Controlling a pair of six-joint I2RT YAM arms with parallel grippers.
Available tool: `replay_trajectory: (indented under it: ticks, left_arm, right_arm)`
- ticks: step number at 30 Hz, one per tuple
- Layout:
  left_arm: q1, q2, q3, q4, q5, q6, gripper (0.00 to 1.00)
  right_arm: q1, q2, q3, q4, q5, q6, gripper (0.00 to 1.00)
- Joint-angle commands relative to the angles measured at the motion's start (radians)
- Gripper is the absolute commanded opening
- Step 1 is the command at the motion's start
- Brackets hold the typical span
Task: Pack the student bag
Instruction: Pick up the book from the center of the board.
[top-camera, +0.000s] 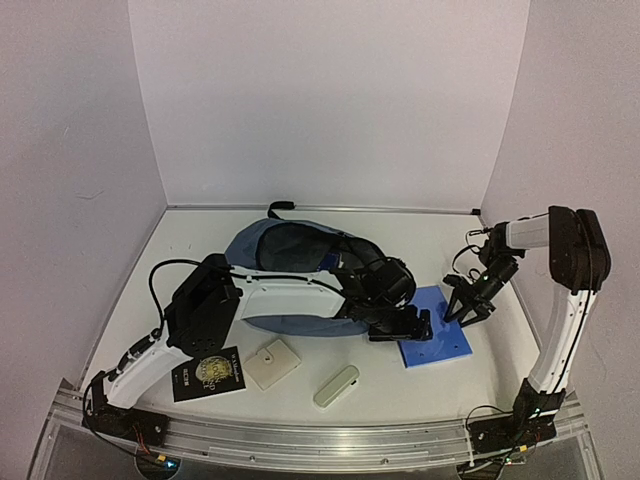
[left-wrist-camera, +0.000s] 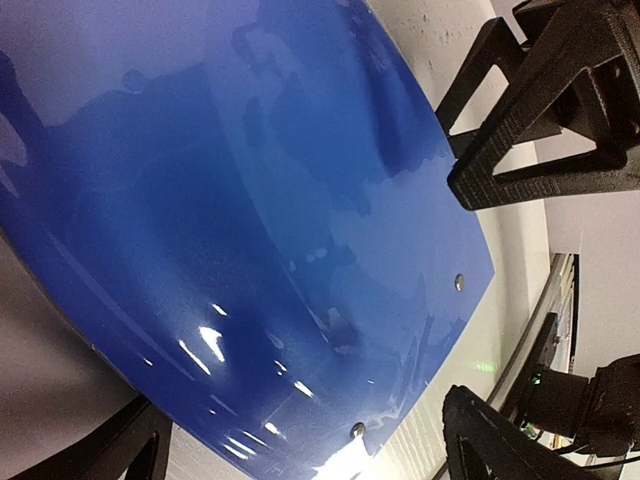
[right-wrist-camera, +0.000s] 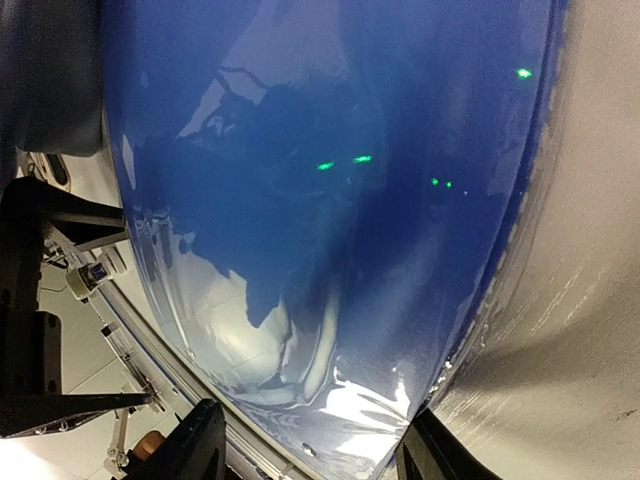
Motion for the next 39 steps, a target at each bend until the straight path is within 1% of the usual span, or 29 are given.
replay_trajectory:
  ticks: [1, 6, 7, 9, 11, 14, 16, 20, 23, 25, 28, 31, 33, 35, 37, 39]
  left_arm:
    - [0.012, 0.029, 0.04, 0.029, 0.037, -0.018, 0.94]
    - [0.019, 0.027, 0.031, 0.043, 0.044, -0.02, 0.93]
    - [0.021, 0.022, 0.022, 0.05, 0.043, -0.02, 0.93]
    - [0.023, 0.015, 0.011, 0.061, 0.043, -0.017, 0.93]
    - [0.024, 0.01, 0.006, 0.065, 0.041, -0.01, 0.93]
    - [0.024, -0.012, 0.0, 0.065, 0.032, 0.017, 0.93]
    - [0.021, -0.052, -0.015, 0.065, 0.015, 0.053, 0.95]
    - [-0.002, -0.194, -0.049, 0.035, -0.068, 0.166, 1.0]
    - [-0.005, -0.31, -0.108, 0.019, -0.103, 0.244, 1.0]
    - [0.002, -0.396, -0.16, 0.017, -0.118, 0.297, 1.0]
    - [0.027, -0.532, -0.254, 0.026, -0.114, 0.356, 1.0]
    - [0.087, -0.644, -0.352, 0.054, -0.033, 0.366, 1.0]
    - [0.131, -0.72, -0.428, 0.088, -0.015, 0.338, 1.0]
    - [0.152, -0.782, -0.486, 0.11, -0.054, 0.334, 1.0]
    - [0.167, -0.837, -0.522, 0.116, -0.083, 0.334, 1.0]
    - [0.185, -0.871, -0.551, 0.134, -0.087, 0.327, 1.0]
  right_arm:
    - [0.004, -0.014, 0.03, -0.053, -0.131, 0.007, 0.49]
    - [0.004, -0.061, 0.037, -0.076, -0.228, 0.019, 0.26]
    - [0.004, -0.07, 0.038, -0.077, -0.235, 0.022, 0.23]
    - [0.005, -0.082, 0.034, -0.076, -0.244, 0.025, 0.21]
    - [0.005, -0.09, 0.033, -0.075, -0.244, 0.021, 0.16]
    - [0.005, -0.114, 0.041, -0.076, -0.228, 0.016, 0.0]
    - [0.005, -0.142, 0.064, -0.077, -0.208, 0.016, 0.0]
    - [0.005, -0.228, 0.138, -0.079, -0.169, 0.015, 0.0]
    - [0.005, -0.27, 0.232, -0.111, -0.174, 0.006, 0.0]
    - [0.007, -0.282, 0.312, -0.17, -0.188, -0.026, 0.0]
    - [0.02, -0.298, 0.406, -0.246, -0.188, -0.097, 0.0]
    - [0.063, -0.342, 0.452, -0.254, -0.146, -0.117, 0.0]
    - [0.095, -0.387, 0.458, -0.194, -0.096, -0.098, 0.0]
    - [0.134, -0.438, 0.457, -0.117, -0.004, -0.081, 0.0]
    - [0.196, -0.494, 0.447, -0.039, 0.121, -0.087, 0.0]
    - [0.294, -0.553, 0.418, 0.062, 0.289, -0.123, 0.0]
